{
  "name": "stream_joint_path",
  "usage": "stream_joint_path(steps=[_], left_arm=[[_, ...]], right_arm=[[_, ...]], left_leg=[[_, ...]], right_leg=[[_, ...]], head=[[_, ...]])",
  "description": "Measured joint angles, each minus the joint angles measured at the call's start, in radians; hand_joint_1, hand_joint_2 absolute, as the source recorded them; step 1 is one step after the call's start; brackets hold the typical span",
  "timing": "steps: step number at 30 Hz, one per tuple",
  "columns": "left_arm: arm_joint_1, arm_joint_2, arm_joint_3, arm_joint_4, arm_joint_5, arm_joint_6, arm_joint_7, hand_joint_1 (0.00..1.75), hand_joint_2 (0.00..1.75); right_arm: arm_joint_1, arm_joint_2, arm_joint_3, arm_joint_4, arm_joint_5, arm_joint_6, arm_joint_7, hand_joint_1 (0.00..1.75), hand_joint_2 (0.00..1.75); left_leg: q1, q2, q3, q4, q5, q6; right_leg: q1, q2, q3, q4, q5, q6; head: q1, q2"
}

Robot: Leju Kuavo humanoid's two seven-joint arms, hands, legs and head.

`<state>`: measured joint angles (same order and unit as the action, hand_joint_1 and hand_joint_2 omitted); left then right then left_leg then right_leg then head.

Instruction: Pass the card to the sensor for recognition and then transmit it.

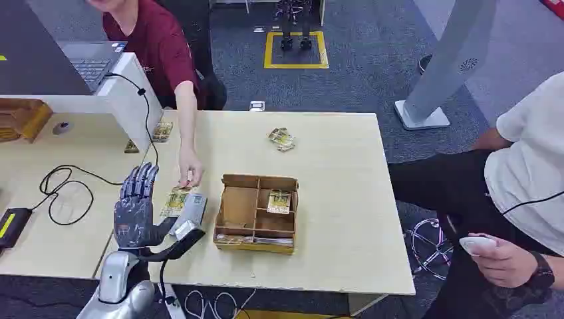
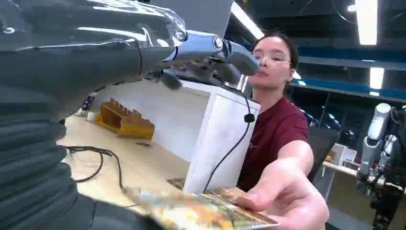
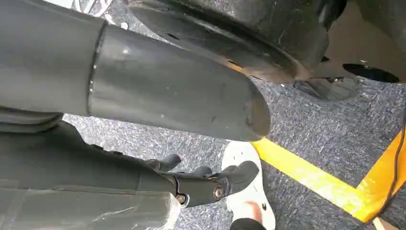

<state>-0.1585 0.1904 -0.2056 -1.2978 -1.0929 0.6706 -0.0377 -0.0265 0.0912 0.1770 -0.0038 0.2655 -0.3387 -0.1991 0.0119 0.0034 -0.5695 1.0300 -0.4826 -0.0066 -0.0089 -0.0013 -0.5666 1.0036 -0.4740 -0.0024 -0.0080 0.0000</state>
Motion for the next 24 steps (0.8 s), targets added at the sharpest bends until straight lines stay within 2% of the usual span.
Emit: stream_joint_path(steps=[18,22,24], left_arm=[[0.0,0.01,0.0,0.0,0.024,0.0,-0.026,1.75,1.75],[0.0,0.01,0.0,-0.005,0.095,-0.001,-0.039,1.75,1.75],[0.0,0.008,0.0,-0.01,0.149,-0.022,-0.048,1.75,1.75]], right_arm=[[0.0,0.0,0.001,0.0,0.015,-0.005,0.0,0.0,0.0],[0.0,0.0,0.001,0.0,0.015,-0.01,0.003,0.0,0.0],[0.0,0.0,0.001,0.0,0.014,-0.011,0.003,0.0,0.0]], left_leg=[[0.0,0.0,0.0,0.0,0.0,0.0],[0.0,0.0,0.0,0.0,0.0,0.0],[0.0,0.0,0.0,0.0,0.0,0.0]], right_leg=[[0.0,0.0,0.0,0.0,0.0,0.0],[0.0,0.0,0.0,0.0,0.0,0.0],[0.0,0.0,0.0,0.0,0.0,0.0]], head=[[0.0,0.0],[0.0,0.0],[0.0,0.0]])
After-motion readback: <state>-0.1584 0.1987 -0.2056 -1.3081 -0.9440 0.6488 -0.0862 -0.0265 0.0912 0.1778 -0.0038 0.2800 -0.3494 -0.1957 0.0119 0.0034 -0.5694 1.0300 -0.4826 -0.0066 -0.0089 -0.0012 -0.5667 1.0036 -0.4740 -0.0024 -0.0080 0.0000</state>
